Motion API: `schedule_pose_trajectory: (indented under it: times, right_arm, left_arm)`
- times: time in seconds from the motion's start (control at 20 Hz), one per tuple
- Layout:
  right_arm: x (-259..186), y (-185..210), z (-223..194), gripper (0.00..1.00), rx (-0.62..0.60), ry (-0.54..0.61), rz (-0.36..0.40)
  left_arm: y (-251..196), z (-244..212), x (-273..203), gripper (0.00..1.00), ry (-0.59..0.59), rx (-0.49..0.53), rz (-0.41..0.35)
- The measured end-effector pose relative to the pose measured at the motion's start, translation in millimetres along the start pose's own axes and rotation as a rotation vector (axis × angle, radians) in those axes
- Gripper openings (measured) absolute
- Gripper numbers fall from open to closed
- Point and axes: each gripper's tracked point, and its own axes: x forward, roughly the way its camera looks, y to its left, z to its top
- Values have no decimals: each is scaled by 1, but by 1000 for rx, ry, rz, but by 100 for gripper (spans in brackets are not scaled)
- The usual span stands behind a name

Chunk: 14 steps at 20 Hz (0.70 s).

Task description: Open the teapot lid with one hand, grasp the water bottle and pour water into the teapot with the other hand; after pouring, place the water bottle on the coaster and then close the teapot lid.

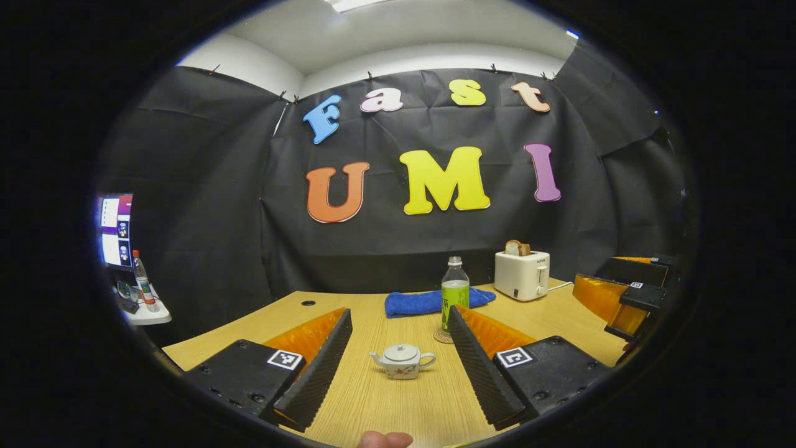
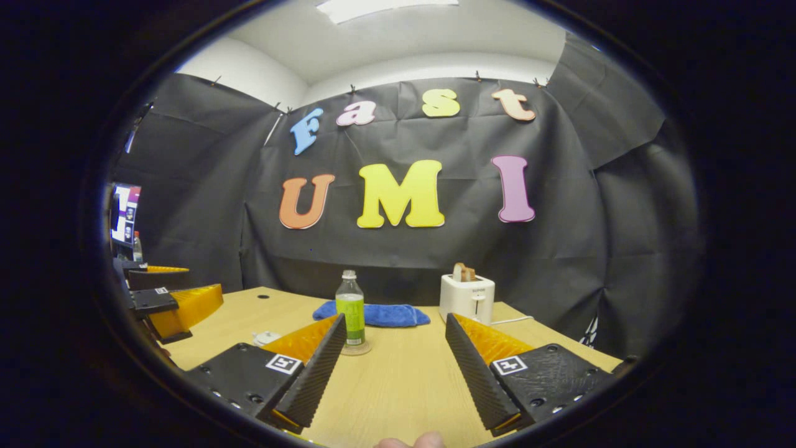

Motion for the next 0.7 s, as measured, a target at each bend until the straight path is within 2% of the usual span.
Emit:
schedule_pose_trajectory:
  times: [0.7]
  right_arm:
    - [-2,-5,7,95,-3,-10,-70]
  left_arm:
    - [7,2,0,97,-17,1,9]
